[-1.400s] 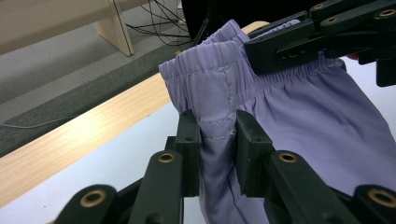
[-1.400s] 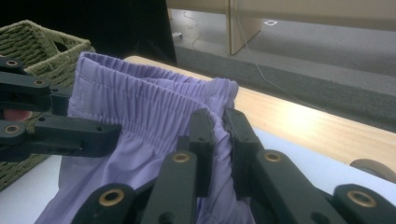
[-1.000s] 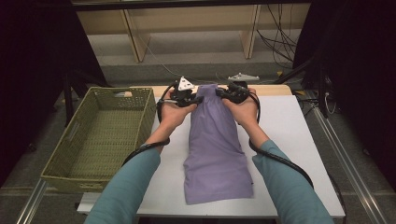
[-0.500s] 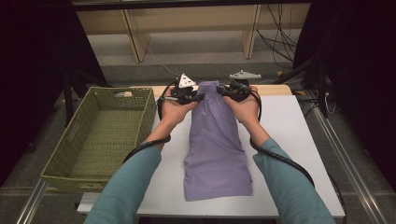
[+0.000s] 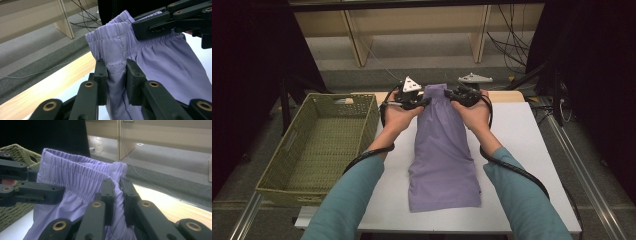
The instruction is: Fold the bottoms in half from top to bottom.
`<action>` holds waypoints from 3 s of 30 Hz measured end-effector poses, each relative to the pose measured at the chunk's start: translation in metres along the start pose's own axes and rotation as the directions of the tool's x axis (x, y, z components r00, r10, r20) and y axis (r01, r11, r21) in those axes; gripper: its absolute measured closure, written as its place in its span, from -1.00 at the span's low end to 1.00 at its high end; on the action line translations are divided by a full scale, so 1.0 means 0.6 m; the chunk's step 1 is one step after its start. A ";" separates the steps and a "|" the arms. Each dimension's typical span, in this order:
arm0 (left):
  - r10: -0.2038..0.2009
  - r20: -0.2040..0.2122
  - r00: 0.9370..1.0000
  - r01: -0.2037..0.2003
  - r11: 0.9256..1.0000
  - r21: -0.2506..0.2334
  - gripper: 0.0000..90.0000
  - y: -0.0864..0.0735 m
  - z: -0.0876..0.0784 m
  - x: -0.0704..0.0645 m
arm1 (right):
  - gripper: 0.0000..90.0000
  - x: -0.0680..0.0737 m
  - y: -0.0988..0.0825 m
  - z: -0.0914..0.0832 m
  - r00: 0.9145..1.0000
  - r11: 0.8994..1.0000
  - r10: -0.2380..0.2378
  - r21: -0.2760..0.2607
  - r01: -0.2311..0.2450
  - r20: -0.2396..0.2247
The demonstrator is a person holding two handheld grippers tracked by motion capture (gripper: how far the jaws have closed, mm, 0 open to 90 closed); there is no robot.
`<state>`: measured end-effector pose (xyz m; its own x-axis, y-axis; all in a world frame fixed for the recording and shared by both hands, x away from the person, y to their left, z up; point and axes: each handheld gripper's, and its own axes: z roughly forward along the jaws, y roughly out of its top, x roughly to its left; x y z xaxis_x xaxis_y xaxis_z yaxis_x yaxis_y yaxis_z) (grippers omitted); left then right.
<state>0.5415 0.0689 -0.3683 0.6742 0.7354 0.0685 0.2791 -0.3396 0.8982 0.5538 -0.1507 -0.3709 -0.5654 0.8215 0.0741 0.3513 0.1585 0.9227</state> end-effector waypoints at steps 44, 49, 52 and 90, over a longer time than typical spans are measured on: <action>0.015 0.083 0.996 -0.014 1.000 -0.019 0.71 -0.050 -0.020 -0.034 | 0.85 0.011 -0.062 -0.037 0.998 0.999 -0.028 -0.030 0.027 -0.059; 0.018 0.090 0.996 -0.016 1.000 -0.017 0.72 -0.054 -0.024 -0.037 | 0.85 0.014 -0.065 -0.041 0.997 0.999 -0.037 -0.036 0.035 -0.061; 0.024 0.091 0.996 -0.022 0.999 -0.023 0.72 -0.058 -0.027 -0.041 | 0.85 0.016 -0.070 -0.044 0.997 0.999 -0.037 -0.043 0.034 -0.064; 0.094 0.105 0.990 -0.085 0.993 -0.084 0.73 -0.112 -0.073 -0.080 | 0.85 0.058 -0.121 -0.088 0.991 0.991 -0.097 -0.102 0.087 -0.092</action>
<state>0.4605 0.0824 -0.4131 0.7655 0.6346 0.1062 0.1627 -0.3506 0.9223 0.4692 -0.1627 -0.4153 -0.6633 0.7481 0.0190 0.2223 0.1727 0.9596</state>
